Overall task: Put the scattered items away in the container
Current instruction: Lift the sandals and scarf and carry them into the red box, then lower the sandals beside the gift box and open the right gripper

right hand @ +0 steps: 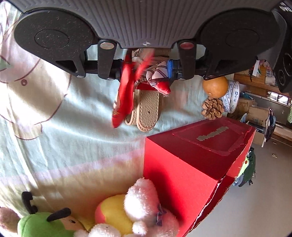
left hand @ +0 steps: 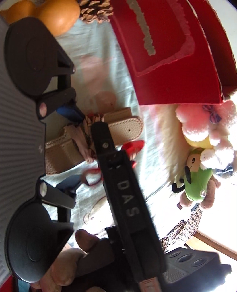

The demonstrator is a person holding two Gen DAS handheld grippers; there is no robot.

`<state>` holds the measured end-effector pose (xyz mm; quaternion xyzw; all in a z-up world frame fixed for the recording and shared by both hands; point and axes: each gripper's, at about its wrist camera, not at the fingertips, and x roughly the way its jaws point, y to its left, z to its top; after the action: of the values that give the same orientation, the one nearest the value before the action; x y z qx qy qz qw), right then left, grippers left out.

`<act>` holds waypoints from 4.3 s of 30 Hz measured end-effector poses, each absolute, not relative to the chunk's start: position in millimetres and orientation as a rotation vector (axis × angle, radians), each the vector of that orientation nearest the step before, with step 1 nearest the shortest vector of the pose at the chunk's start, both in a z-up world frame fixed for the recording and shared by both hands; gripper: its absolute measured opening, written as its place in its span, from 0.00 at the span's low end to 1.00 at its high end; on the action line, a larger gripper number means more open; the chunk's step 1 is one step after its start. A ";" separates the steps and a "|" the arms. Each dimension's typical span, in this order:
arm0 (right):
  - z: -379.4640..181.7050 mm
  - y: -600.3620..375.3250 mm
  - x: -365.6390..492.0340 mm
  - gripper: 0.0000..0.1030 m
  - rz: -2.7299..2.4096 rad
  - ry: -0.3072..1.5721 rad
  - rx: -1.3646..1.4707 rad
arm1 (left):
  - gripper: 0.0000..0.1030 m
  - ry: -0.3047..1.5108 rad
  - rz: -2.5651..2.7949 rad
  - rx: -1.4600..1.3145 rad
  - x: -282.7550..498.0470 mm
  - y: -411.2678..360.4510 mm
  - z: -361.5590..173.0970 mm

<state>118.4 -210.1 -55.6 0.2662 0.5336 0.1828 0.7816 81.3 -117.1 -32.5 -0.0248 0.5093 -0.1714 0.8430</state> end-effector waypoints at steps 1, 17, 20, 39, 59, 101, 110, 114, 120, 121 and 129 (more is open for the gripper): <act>-53.8 -213.5 116.7 0.41 0.384 1.148 0.579 | 0.56 1.082 -0.368 -0.065 83.5 -117.0 -31.7; 80.3 -236.7 132.0 0.36 0.328 0.790 0.547 | 0.54 0.832 -0.493 0.020 116.8 -136.9 82.6; 113.3 -212.7 159.8 0.30 0.393 0.713 0.501 | 0.55 0.780 -0.499 0.016 138.3 -117.4 114.1; 39.3 -77.0 298.4 0.29 0.357 0.972 0.584 | 0.47 0.986 -0.329 -0.005 250.7 54.8 87.4; -4.4 -77.7 325.9 0.31 0.224 1.204 0.502 | 0.47 1.252 -0.371 0.035 298.3 60.0 10.0; 1.2 -101.1 320.9 0.36 0.206 1.083 0.609 | 0.68 1.383 -0.106 -0.083 301.0 80.1 4.1; 3.6 -92.1 325.2 0.36 0.155 1.096 0.505 | 0.68 1.337 -0.015 -0.038 293.0 77.8 14.2; 1.0 -82.2 334.1 0.39 0.142 1.130 0.485 | 0.67 1.316 0.024 -0.009 290.1 74.6 19.0; -2.8 -81.7 336.6 0.39 0.137 1.125 0.522 | 0.51 1.319 0.002 0.052 296.1 63.6 12.0; -3.9 -83.2 336.4 0.38 0.134 1.122 0.540 | 0.49 1.323 -0.006 0.058 296.3 62.4 11.9; -1.6 -83.8 333.4 0.40 0.142 1.113 0.551 | 0.44 1.353 -0.054 0.079 291.1 51.7 11.9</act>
<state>333.4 -83.8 -1.6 0.2579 0.5211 0.0663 0.8109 291.1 51.7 11.9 0.0365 0.6258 -0.0251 0.7787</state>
